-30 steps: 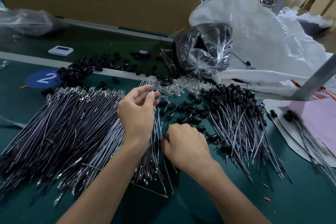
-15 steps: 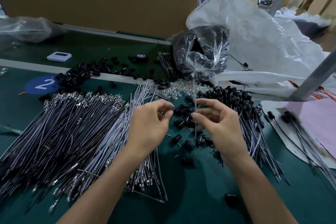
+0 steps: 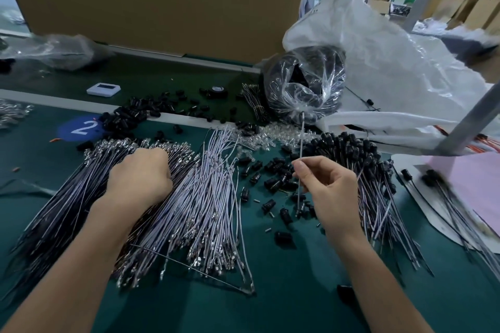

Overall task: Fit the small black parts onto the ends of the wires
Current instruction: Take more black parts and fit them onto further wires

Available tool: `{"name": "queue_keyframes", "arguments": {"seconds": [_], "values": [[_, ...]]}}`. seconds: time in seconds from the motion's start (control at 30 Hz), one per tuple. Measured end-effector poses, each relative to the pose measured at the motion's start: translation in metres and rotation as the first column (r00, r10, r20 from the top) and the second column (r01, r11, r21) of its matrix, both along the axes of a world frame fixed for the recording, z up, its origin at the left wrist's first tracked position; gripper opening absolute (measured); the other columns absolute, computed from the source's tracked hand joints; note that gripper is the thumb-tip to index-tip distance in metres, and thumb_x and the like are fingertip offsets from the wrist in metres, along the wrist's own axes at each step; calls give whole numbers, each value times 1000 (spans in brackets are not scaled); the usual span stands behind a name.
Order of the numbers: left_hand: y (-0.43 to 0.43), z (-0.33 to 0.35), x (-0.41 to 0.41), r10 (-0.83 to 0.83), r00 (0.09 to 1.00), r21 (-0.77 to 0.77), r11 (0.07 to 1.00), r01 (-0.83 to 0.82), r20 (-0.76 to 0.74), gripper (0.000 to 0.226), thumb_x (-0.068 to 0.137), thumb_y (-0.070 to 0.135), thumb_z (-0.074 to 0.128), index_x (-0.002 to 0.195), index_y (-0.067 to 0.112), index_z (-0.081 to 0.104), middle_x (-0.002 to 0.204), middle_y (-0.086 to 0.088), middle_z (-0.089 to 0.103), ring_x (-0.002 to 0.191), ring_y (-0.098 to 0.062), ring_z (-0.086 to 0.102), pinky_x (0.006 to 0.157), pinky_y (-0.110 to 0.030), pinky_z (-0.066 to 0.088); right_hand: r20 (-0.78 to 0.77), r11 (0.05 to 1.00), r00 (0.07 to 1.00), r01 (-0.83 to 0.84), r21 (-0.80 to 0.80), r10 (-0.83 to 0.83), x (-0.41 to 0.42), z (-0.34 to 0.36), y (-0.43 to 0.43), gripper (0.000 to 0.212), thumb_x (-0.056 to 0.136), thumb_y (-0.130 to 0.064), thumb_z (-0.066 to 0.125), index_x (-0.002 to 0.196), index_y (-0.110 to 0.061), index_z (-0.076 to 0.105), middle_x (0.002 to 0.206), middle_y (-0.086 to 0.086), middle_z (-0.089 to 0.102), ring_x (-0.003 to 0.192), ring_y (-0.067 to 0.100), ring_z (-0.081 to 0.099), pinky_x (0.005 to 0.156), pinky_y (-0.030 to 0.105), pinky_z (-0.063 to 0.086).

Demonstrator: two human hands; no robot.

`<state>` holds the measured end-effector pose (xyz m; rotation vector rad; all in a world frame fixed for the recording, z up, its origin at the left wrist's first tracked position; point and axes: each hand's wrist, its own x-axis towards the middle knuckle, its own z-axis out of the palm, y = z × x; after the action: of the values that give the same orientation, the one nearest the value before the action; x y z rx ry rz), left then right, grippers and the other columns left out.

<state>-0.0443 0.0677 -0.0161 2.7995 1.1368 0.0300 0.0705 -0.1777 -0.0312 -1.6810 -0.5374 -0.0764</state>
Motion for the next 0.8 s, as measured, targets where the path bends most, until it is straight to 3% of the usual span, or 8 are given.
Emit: {"name": "queue_keyframes", "arguments": {"seconds": [0.2,0.3,0.47,0.6,0.7,0.8], "values": [[1,-4,0,26,999,8,1000,-26,31,14,90,9,62,86,14,74,87,-4,69,80,-24,64,62,-31,46,41,1000,999,-14,-10,14,-1,-1,2,6,88,-17,71,84,-20,74,73,-1,70,64,16,62,61,26,54],[0,-6,-2,-6,1000,16,1000,6,24,7,92,11,61,88,16,65,93,-4,69,87,-25,64,69,-35,50,48,1000,999,-15,-27,17,-1,-2,2,6,88,-17,71,85,-19,75,73,-1,71,69,24,65,64,34,55],[1,0,0,-21,999,-25,999,22,37,18,86,-1,53,94,13,61,96,-9,63,85,-28,58,77,-41,54,58,999,998,-9,-41,11,-1,-2,2,6,88,-17,71,85,-19,75,72,-1,71,69,25,66,66,40,57],[-1,7,-4,5,1000,114,993,-5,2,19,85,6,59,95,16,72,96,-9,68,88,-32,63,67,-34,49,68,999,998,-6,-47,9,-1,-1,1,6,89,-16,70,85,-18,75,72,2,71,69,28,65,65,45,56],[-9,17,-7,2,997,176,984,-16,83,17,86,8,64,92,19,76,91,-12,68,84,-35,63,63,-33,42,69,999,998,-7,-49,10,-1,0,0,5,88,-17,71,86,-18,76,72,2,71,68,29,65,64,45,55],[-13,29,-9,-23,978,139,990,-6,207,16,92,12,64,97,21,75,95,-14,68,81,-33,61,65,-34,43,43,998,999,-29,-51,31,-2,0,1,5,87,-18,73,85,-20,77,71,2,72,69,28,65,65,43,54]]}}
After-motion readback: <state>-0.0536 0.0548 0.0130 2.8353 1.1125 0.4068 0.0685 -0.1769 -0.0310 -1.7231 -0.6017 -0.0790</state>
